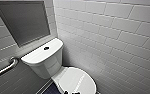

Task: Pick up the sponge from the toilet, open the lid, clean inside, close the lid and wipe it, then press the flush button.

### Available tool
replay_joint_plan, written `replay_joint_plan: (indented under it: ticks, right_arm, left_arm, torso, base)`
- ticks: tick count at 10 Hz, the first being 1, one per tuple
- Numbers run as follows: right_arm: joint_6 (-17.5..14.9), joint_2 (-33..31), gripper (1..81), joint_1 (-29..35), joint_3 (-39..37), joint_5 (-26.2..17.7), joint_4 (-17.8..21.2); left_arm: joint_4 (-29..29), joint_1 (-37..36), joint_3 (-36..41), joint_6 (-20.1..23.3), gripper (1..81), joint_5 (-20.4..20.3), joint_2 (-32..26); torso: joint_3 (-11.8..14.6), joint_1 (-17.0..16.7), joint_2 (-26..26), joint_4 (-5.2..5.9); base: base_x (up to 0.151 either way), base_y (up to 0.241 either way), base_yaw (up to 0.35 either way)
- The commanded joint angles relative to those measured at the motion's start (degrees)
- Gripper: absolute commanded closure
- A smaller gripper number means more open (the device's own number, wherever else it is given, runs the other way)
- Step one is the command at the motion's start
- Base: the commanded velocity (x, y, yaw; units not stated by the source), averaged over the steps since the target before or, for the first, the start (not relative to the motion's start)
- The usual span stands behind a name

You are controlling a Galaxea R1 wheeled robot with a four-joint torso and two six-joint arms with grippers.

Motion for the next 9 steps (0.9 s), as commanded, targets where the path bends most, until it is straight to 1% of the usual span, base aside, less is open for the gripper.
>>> replay_joint_plan:
  ticks: [1, 3, 5, 6, 8, 9]
  right_arm:
    - [0.1, -1.6, 81.1, -0.8, 2.6, -3.4, -0.9]
    - [0.1, -1.8, 81.1, -0.6, 3.0, -3.3, -0.8]
    - [0.1, -1.8, 81.1, -0.6, 3.3, -3.2, -0.9]
    - [0.1, -1.8, 81.1, -0.3, 3.5, -3.3, -0.9]
    - [0.1, -1.8, 81.1, -0.3, 3.9, -3.4, -0.9]
    - [0.1, -1.8, 81.1, 0.0, 4.0, -3.5, -0.9]
  left_arm:
    - [0.7, -9.4, 0.1, 1.2, 1.0, -5.4, 0.8]
    - [0.5, -9.4, -0.2, 1.0, 1.0, -5.8, 0.5]
    - [0.6, -9.5, -0.3, -4.9, 1.0, -8.6, -0.7]
    - [0.8, -10.0, 0.2, -5.9, 1.0, -9.2, -1.4]
    - [4.9, -10.2, 2.2, -7.5, 1.0, -11.4, -2.0]
    - [7.3, -10.2, 3.0, -9.1, 1.0, -12.9, -2.4]
  torso:
    - [0.0, 0.0, 0.0, 0.00]
    - [0.0, 0.0, 0.0, 0.00]
    - [0.0, 0.0, 0.0, 0.00]
    - [0.0, 0.0, 0.0, 0.00]
    - [0.0, 0.0, 0.0, 0.00]
    - [0.0, 0.0, 0.0, 0.00]
  base:
    - [0.000, 0.000, 0.000]
    - [0.000, 0.000, 0.000]
    - [0.000, 0.000, 0.000]
    - [0.000, 0.000, 0.000]
    - [0.000, 0.000, 0.000]
    - [0.000, 0.000, 0.000]
